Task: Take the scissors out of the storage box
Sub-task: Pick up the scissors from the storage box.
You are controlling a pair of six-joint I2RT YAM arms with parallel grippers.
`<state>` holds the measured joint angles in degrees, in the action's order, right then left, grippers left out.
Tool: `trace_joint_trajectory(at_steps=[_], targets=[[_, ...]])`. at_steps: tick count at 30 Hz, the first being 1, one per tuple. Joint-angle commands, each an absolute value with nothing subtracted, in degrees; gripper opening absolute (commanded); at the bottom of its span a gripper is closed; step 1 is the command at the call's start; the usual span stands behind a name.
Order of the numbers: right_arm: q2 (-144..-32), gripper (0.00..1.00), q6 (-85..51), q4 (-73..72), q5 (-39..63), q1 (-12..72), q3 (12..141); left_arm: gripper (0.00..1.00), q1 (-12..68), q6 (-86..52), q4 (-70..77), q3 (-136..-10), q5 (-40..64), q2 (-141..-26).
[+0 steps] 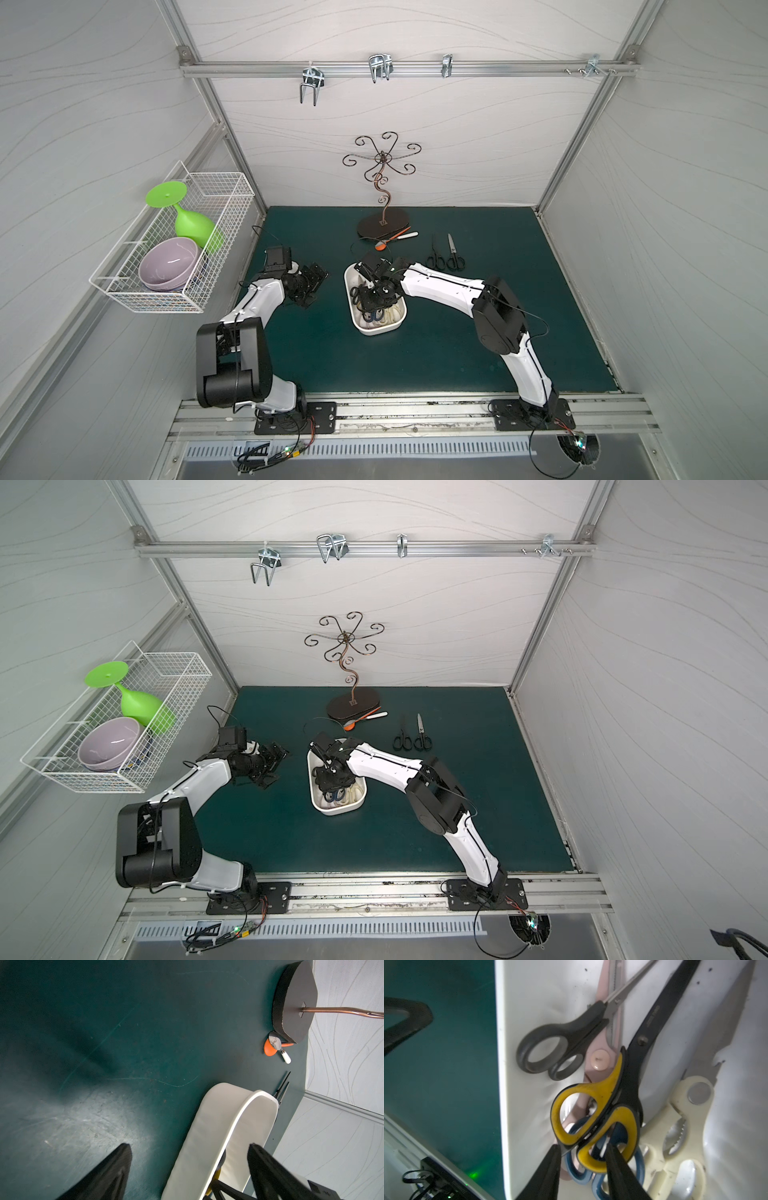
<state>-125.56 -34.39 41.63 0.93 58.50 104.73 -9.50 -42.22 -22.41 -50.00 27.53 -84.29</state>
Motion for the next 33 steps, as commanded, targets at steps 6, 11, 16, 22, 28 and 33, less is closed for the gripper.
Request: trace_joint_trajectory(at_steps=[6, 11, 16, 22, 28, 33], targets=[[-127.2, 0.42, -31.1, 50.1, -5.8, 57.0, 107.3, 0.92, -9.9, -42.2, -21.4, -50.0, 28.1, -83.8], [-131.4, 0.41, -29.5, 53.3, -6.1, 57.2, 114.7, 0.92, -9.9, -42.3, -21.3, -50.1, 28.2, -83.8], [-133.6, 0.38, -30.2, 55.0, -4.2, 57.3, 116.7, 0.92, -9.9, -42.3, -21.4, -50.0, 28.3, -83.7], [-131.3, 0.37, -31.3, 54.2, -3.7, 57.9, 115.3, 0.92, -10.0, -42.5, -21.0, -50.0, 28.7, -84.0], [-130.8, 0.38, -31.2, 57.0, -4.6, 58.9, 119.1, 0.92, -10.0, -42.7, -21.0, -50.0, 28.8, -84.0], [-129.3, 0.4, -33.5, 58.3, -6.9, 59.3, 119.0, 0.92, -10.0, -43.0, -20.6, -49.9, 29.1, -84.2]])
